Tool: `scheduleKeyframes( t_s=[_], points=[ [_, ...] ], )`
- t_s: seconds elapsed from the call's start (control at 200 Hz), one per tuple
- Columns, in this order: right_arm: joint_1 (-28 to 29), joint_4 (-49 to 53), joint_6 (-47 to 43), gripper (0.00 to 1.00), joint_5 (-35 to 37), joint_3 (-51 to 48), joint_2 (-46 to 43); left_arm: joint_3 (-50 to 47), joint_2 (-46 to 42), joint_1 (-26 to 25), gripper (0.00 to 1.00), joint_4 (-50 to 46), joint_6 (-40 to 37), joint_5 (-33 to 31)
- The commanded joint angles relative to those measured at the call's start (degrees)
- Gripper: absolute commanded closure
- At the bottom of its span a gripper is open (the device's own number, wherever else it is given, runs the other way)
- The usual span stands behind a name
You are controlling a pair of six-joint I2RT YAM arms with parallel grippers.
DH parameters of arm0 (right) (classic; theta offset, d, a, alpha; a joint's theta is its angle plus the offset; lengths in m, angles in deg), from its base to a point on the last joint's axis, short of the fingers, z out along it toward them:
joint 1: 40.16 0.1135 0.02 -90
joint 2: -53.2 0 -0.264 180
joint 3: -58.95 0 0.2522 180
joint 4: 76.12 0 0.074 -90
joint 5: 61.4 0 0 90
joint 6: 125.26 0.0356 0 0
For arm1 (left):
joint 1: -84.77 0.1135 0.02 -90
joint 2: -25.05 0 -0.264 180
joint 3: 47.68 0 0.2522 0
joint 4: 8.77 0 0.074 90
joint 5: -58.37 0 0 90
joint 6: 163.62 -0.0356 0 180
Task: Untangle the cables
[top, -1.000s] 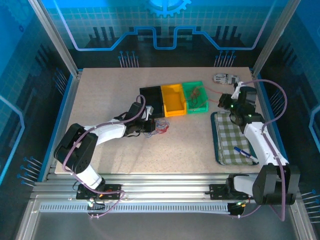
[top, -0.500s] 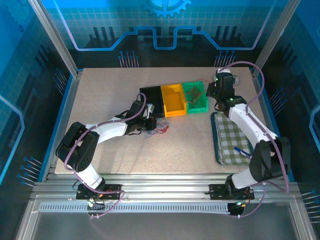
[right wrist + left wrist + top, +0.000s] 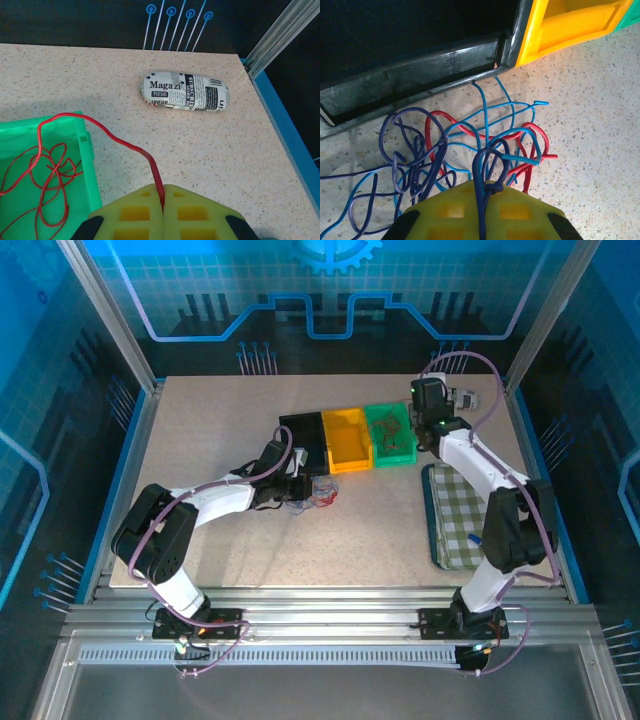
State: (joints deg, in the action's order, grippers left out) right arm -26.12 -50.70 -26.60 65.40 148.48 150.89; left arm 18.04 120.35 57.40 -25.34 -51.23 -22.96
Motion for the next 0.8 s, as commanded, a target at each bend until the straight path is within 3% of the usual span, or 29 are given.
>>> scheduleKeyframes(
  t_s=[0.0,0.33,0.796],
  points=[
    [1.94,0.38,-2.54,1.0,1.9,3.79,2.73,2.09,0.27,-0.22,1.0,-1.44,-0.91,-0.63],
    [5.64,9.04,-2.45,1.0,-2.74,15.86,15.13,3.23,0.8,-0.22,1.0,-2.95,-1.67,-0.93],
    [5.84,17.35,2.53,1.0,-14.86,21.14,25.03,4.37,1.41,-0.13,1.0,-4.6,-2.68,-1.04]
  ],
)
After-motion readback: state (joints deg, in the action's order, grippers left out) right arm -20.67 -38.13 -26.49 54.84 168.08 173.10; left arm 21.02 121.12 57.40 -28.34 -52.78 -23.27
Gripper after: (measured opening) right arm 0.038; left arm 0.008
